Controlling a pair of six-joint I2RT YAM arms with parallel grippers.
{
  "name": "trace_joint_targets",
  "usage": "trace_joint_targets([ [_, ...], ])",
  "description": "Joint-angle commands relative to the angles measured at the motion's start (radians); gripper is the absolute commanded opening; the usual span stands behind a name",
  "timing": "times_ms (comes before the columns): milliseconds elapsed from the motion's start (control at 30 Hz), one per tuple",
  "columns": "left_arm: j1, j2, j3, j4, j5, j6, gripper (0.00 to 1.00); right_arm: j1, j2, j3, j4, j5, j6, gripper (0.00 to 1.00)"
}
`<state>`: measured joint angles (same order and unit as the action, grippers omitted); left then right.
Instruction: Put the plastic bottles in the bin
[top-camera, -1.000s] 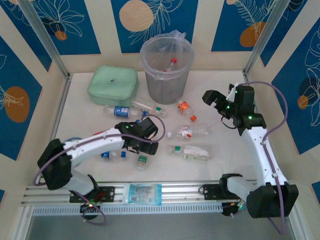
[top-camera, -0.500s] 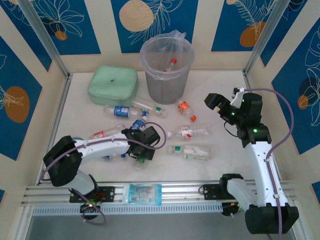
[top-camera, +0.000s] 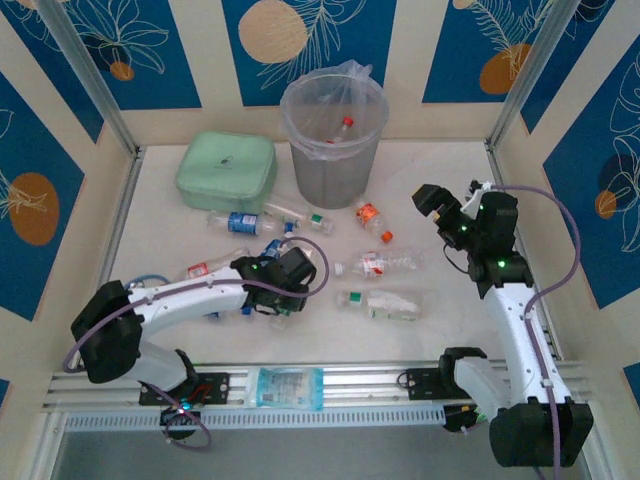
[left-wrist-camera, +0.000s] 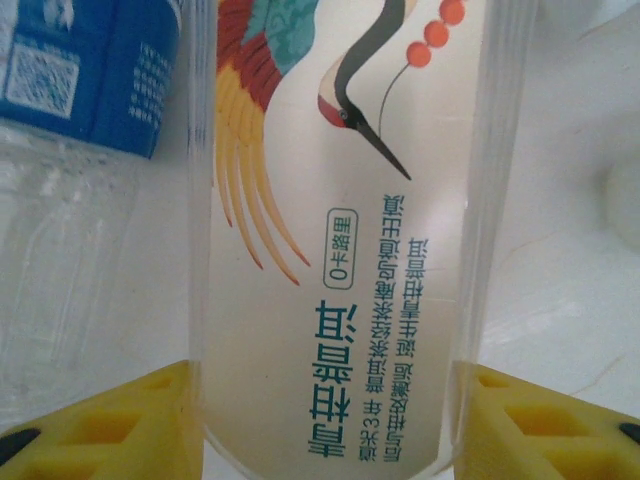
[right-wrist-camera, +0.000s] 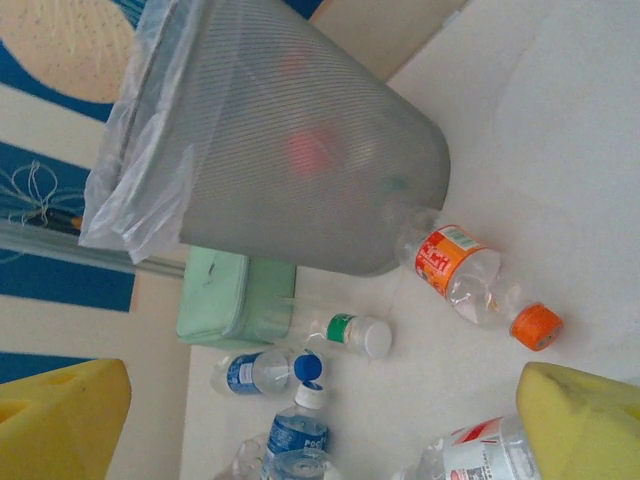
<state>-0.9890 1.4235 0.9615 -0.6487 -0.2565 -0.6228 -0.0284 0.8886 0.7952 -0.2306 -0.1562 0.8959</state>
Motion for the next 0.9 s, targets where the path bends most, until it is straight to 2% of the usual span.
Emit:
trace_joint_targets([
  [0,-0.002,-0.079,0.083,-0.087,-0.042,0.064,0.51,-0.010,-0.039,-0.052,0.120,0.043,0.125,0.99],
  [133,0.004,-0.165,0.239,-0.178,-0.064,0.199,0.39,-0.015,-0.024,-0.058,0.106,0.079,0.153,0.99],
  [300,0.029,-0.184,0.451,-0.237,-0.095,0.343,0.21,-0.020,0.007,-0.065,0.128,0.056,0.175,0.99],
  [367,0.051,-0.177,0.528,-0.217,-0.082,0.401,0.05,-0.019,0.009,-0.065,0.139,0.038,0.179,0.99],
  [400,0.063,-0.170,0.555,-0.203,-0.071,0.424,0.00,-0.019,0.010,-0.059,0.132,0.031,0.176,0.99],
  [533,0.152,-0.114,0.686,-0.112,0.037,0.480,0.00,-0.018,0.036,0.004,0.036,-0.001,0.125,0.99],
  [667,0.279,-0.004,0.832,-0.040,0.184,0.489,0.00,-0.019,0.092,0.089,-0.078,-0.036,0.018,0.99],
  [767,0.336,0.111,0.961,-0.021,0.225,0.505,0.00,-0.020,0.126,0.140,-0.170,-0.085,-0.082,0.99],
  [867,0.360,0.230,1.099,0.003,0.216,0.538,0.00,-0.020,0.133,0.153,-0.245,-0.099,-0.166,0.99],
])
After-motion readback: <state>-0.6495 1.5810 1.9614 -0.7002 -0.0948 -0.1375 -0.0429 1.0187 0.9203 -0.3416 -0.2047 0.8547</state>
